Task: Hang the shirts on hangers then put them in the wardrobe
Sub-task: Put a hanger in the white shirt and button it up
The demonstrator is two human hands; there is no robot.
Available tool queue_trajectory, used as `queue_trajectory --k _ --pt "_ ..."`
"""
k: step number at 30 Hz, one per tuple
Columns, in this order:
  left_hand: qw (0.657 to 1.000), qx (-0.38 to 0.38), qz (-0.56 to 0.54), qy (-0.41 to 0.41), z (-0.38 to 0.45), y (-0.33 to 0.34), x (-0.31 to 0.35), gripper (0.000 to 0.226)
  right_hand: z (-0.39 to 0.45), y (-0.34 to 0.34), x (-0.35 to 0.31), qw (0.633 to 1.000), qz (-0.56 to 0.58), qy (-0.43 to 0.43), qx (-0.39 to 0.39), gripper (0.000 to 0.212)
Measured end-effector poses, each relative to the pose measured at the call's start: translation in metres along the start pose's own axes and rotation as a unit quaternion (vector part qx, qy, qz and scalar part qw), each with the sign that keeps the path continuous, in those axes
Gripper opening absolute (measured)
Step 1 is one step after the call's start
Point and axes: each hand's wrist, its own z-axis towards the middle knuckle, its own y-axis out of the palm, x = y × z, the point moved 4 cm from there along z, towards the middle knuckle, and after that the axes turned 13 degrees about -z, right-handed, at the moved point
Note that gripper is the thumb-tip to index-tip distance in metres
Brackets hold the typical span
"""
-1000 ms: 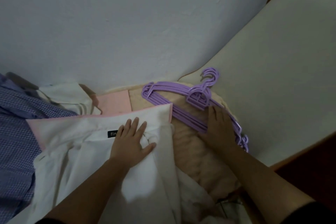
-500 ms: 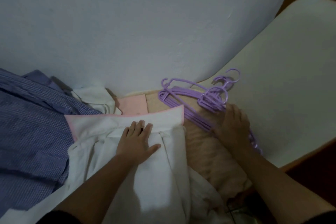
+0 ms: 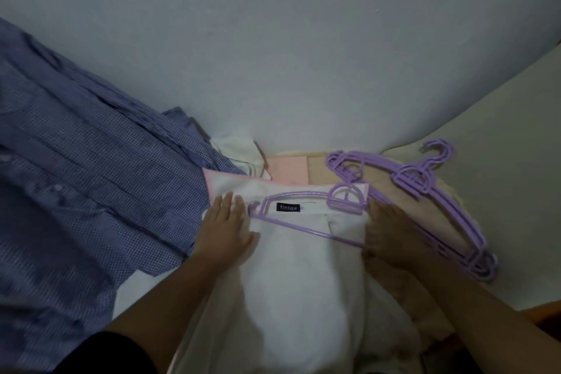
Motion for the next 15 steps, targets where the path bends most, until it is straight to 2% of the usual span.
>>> queue_trajectory --k 1,3,6,9,12,15 --pt "1.000 0.027 0.009 0.001 0.000 -0.001 -0.007 0.080 -0.001 -0.006 -0.009 1.000 0.006 -0.007 -0.003 0.098" --pt "0.998 0.053 0.008 -0.021 0.002 -0.003 -0.018 0.052 -0.004 -0.019 -0.021 0.999 0.008 -0.008 0.047 0.116" --pt "0.992 0.044 -0.089 -0.079 0.004 0.001 -0.038 0.036 -0.003 -0.027 -0.038 0.999 0.008 -0.026 0.023 0.115" --pt "0.970 0.013 -0.234 -0.068 0.006 -0.008 -0.035 0.036 0.001 -0.031 -0.051 0.999 0.008 -0.041 0.023 0.112" --pt "0.951 -0.001 -0.290 -0.104 0.011 -0.016 -0.029 0.028 0.004 -0.034 -0.062 0.999 0.028 -0.038 0.023 0.112" --pt "0.920 0.015 -0.377 -0.107 0.011 -0.028 -0.021 0.044 0.007 -0.039 -0.072 0.998 0.047 -0.036 0.025 0.109"
